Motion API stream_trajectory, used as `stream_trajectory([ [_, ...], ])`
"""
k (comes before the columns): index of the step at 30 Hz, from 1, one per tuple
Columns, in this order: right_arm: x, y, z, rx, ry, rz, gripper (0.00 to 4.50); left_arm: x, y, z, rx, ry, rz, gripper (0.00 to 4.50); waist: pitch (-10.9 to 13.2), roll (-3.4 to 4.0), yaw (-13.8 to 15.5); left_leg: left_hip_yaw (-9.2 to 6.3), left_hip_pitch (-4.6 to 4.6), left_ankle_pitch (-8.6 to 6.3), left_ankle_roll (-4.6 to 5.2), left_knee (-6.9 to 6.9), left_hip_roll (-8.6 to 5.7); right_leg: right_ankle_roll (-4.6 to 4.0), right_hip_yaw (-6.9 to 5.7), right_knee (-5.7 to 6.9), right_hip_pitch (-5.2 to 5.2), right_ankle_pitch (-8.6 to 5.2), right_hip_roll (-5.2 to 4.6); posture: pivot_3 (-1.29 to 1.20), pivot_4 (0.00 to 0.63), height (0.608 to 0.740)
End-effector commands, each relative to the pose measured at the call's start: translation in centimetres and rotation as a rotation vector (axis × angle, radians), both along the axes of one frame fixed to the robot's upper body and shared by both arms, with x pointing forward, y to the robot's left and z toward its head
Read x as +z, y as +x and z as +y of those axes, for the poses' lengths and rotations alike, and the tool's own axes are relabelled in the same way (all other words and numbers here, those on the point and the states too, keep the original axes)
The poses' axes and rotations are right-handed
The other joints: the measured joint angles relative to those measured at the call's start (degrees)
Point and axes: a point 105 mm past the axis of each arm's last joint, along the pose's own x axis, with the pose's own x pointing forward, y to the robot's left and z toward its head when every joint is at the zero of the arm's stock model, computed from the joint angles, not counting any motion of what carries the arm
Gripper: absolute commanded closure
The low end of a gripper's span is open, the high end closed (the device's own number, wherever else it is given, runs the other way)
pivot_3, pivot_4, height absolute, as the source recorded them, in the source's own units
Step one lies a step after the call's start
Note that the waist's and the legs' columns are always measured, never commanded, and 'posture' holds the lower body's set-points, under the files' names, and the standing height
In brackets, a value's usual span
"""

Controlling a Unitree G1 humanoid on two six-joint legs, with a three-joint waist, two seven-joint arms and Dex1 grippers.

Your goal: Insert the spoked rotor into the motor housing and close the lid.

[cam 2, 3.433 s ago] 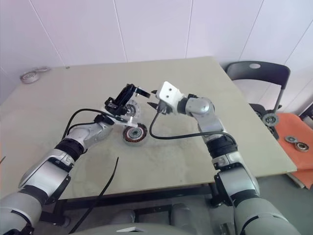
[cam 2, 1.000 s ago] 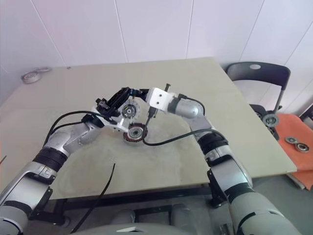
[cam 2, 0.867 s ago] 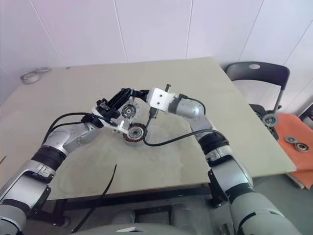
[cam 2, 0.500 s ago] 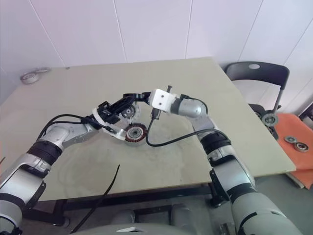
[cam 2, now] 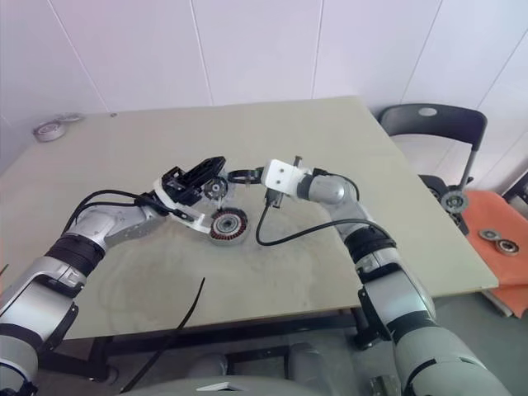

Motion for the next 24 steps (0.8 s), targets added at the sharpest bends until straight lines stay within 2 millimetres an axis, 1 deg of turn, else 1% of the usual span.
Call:
stream_trajectory([
  [1,2.1,0.4,0.5,0.003,0.030,-0.065,4.11,3.7,-0.2,0.6,0.001,-0.095,-0.085,4.50,0.0,0.00,0.0,0.00,0.00,0.00,0.00,0.00,0.00,0.00,0.00,0.01,0.00,0.00,0.00,0.00,0.000,0.740],
  [3,2.2,0.5,0.6,-0.001,0.035,-0.070,4.11,4.5,-0.2,1.0,0.019,-0.117,-0.111,4.50,0.0,0.00,0.0,0.00,0.00,0.00,0.00,0.02,0.00,0.00,0.00,0.01,0.02,0.00,0.00,0.00,0.000,0.740],
  [5,2.3,0.6,0.5,-0.007,0.040,-0.077,4.11,5.9,0.2,2.1,0.066,-0.200,-0.110,4.50,0.0,0.00,0.0,0.00,0.00,0.00,0.00,0.04,0.00,0.00,0.00,0.01,0.03,0.00,0.00,0.00,0.000,0.740],
  [7,2.4,0.7,0.4,-0.017,0.046,-0.090,4.11,6.9,0.6,3.4,0.115,-0.281,-0.086,4.50,0.0,0.00,0.0,0.00,0.01,0.00,0.00,0.04,0.00,0.00,0.00,0.03,0.03,0.00,0.00,0.00,0.000,0.740],
  [8,2.8,0.8,0.1,-0.032,0.044,-0.128,4.11,7.2,1.7,5.1,0.184,-0.376,-0.015,4.50,0.0,0.00,0.0,0.00,0.01,0.00,0.00,0.04,0.00,0.00,0.00,0.04,0.02,0.00,0.00,0.00,0.000,0.740],
  [9,3.2,1.0,-0.4,-0.050,0.026,-0.190,4.11,7.1,2.5,6.7,0.235,-0.474,0.071,4.50,0.0,0.02,0.0,0.00,0.01,0.00,0.00,0.04,0.00,0.00,0.00,0.05,0.02,0.00,0.00,0.00,0.000,0.740],
  [11,3.7,0.8,-1.0,-0.050,0.017,-0.276,4.11,6.0,3.8,9.4,0.297,-0.676,0.260,4.50,0.0,0.03,0.0,0.02,0.02,0.00,0.00,0.04,0.00,0.00,0.00,0.06,0.02,0.00,0.00,0.00,0.000,0.740],
  [12,4.3,0.7,-1.1,-0.052,0.050,-0.310,4.11,5.7,4.0,10.2,0.298,-0.747,0.314,4.50,0.0,0.03,-0.1,0.03,0.02,0.00,0.00,0.05,0.00,0.00,0.00,0.05,0.03,0.00,0.00,0.00,0.000,0.740],
  [14,5.3,-0.2,-1.3,-0.021,0.073,-0.399,4.11,4.2,4.4,11.3,0.278,-0.905,0.486,4.50,0.0,0.03,-0.2,0.03,0.01,0.00,0.00,0.03,0.00,-0.01,0.01,0.03,0.02,0.00,0.00,0.00,0.000,0.740],
  [15,5.4,-0.8,-1.3,0.005,0.056,-0.450,4.11,3.6,4.5,11.5,0.252,-0.960,0.555,4.50,0.0,0.02,-0.2,0.03,0.00,0.00,0.00,0.04,0.00,0.00,0.00,0.04,0.01,0.00,0.00,0.00,0.000,0.740],
  [16,5.0,-1.3,-1.4,0.030,0.037,-0.468,4.11,2.9,4.6,11.4,0.222,-1.007,0.641,4.50,0.0,0.01,-0.1,0.02,-0.02,0.00,0.00,0.04,0.00,-0.01,0.00,0.02,0.01,0.00,0.00,0.00,0.000,0.740],
  [18,4.3,-1.8,-1.7,0.055,0.016,-0.479,4.11,2.5,4.4,11.1,0.182,-1.023,0.714,4.50,-0.1,-0.06,-0.1,0.02,-0.02,0.00,0.00,0.03,0.01,-0.01,0.00,0.00,0.03,0.00,-0.01,0.00,0.000,0.740],
  [19,3.7,-2.2,-1.9,0.073,0.010,-0.468,4.11,1.9,4.4,10.8,0.146,-1.063,0.800,4.50,-0.1,-0.07,-0.1,0.01,-0.03,0.00,0.00,0.04,0.01,-0.01,0.00,0.00,0.02,0.00,-0.01,0.00,0.000,0.740],
  [21,3.2,-3.1,-1.9,0.108,0.025,-0.465,4.11,1.2,3.8,9.7,0.057,-1.079,0.942,4.50,-0.1,-0.12,-0.1,0.01,-0.01,0.00,0.00,0.08,0.01,-0.01,0.01,0.00,0.07,0.00,-0.01,0.00,0.000,0.740],
  [22,3.0,-3.8,-1.7,0.132,0.040,-0.463,4.11,0.5,3.4,9.0,0.000,-1.102,1.057,4.50,-0.1,-0.13,-0.3,0.01,0.00,0.00,0.00,0.09,0.01,-0.01,0.01,0.00,0.09,0.00,-0.01,0.00,0.000,0.740],
  [24,2.6,-4.8,-1.4,0.164,0.065,-0.460,4.11,0.0,1.8,7.3,-0.101,-1.056,1.216,4.50,-0.1,-0.13,-1.0,0.01,0.03,0.00,0.00,0.09,0.01,-0.01,0.03,0.02,0.12,0.00,-0.01,0.00,0.000,0.740],
])
